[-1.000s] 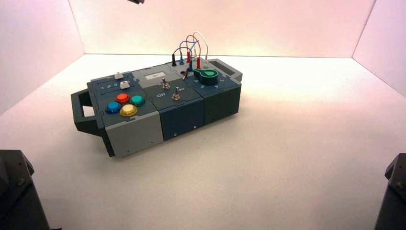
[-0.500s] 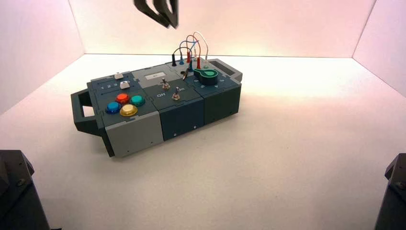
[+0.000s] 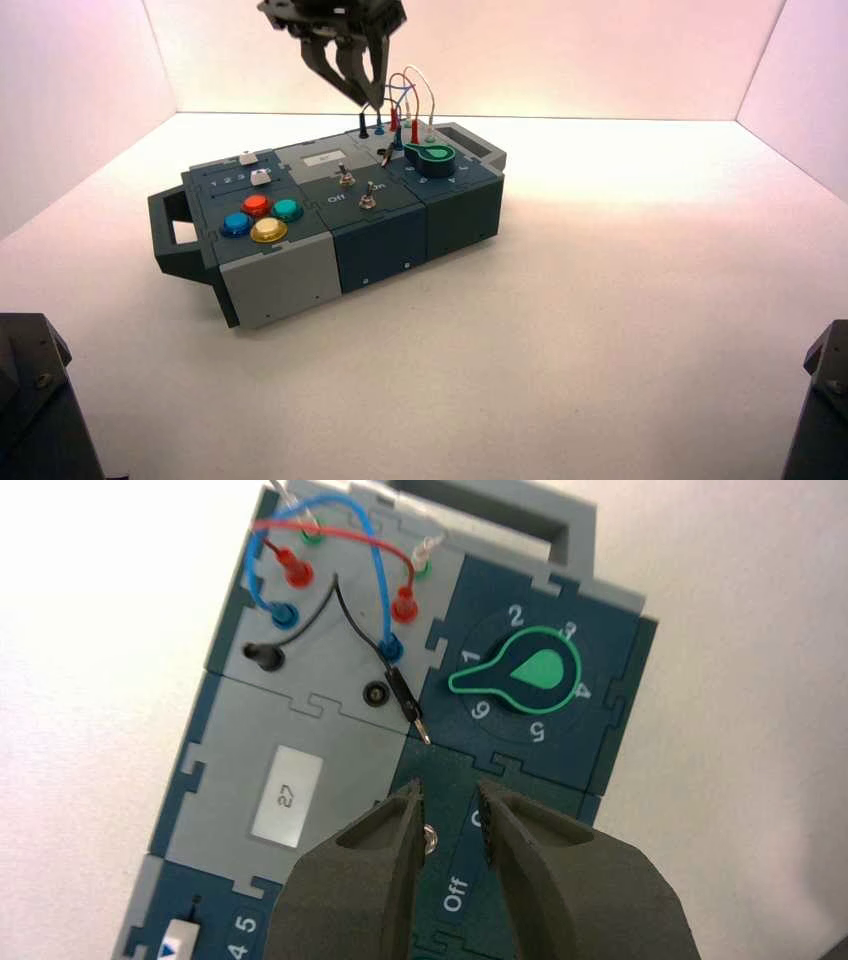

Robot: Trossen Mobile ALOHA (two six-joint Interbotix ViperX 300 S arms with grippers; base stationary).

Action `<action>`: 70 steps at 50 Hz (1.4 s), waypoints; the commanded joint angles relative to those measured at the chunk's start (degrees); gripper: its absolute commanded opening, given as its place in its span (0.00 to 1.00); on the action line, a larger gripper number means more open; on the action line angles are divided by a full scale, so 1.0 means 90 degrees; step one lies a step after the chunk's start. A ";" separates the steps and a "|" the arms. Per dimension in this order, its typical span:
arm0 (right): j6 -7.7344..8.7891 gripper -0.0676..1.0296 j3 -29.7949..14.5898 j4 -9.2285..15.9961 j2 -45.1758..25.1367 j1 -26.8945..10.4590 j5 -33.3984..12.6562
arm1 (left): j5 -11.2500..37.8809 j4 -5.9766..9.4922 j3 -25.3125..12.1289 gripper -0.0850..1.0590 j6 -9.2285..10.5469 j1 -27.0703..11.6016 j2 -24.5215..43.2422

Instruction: Pull the blue wire.

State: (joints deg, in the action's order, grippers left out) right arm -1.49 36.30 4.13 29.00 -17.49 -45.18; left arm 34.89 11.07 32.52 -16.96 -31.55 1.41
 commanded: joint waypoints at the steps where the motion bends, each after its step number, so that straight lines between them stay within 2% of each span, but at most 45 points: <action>1: 0.0117 0.31 -0.0195 0.0010 0.0059 -0.0049 -0.0020 | -0.0039 0.0000 -0.0244 0.38 -0.0098 -0.0029 0.0049; 10: 0.0156 0.31 -0.0137 0.0020 0.0059 -0.0049 -0.0020 | -0.0039 -0.0010 -0.0352 0.42 -0.0127 -0.0029 0.0215; 25: 0.0215 0.31 -0.0176 0.0010 0.0029 -0.0029 -0.0020 | -0.0039 -0.0020 -0.0547 0.42 -0.0234 -0.0029 0.0459; 46: 0.0244 0.31 -0.0273 0.0010 0.0107 -0.0049 -0.0117 | 0.0098 -0.0039 -0.1338 0.42 -0.0312 0.0029 0.1211; 64: 0.0234 0.32 -0.0283 0.0000 0.0195 -0.0020 -0.0166 | 0.0176 -0.0049 -0.1670 0.42 -0.0322 0.0322 0.1484; 70: 0.0225 0.32 -0.0303 0.0000 0.0195 -0.0020 -0.0166 | 0.0322 -0.0039 -0.1787 0.42 -0.0420 0.0342 0.1602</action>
State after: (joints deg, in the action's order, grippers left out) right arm 0.53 35.68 3.96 30.23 -17.58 -46.93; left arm 37.18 10.81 18.37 -19.86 -28.74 16.44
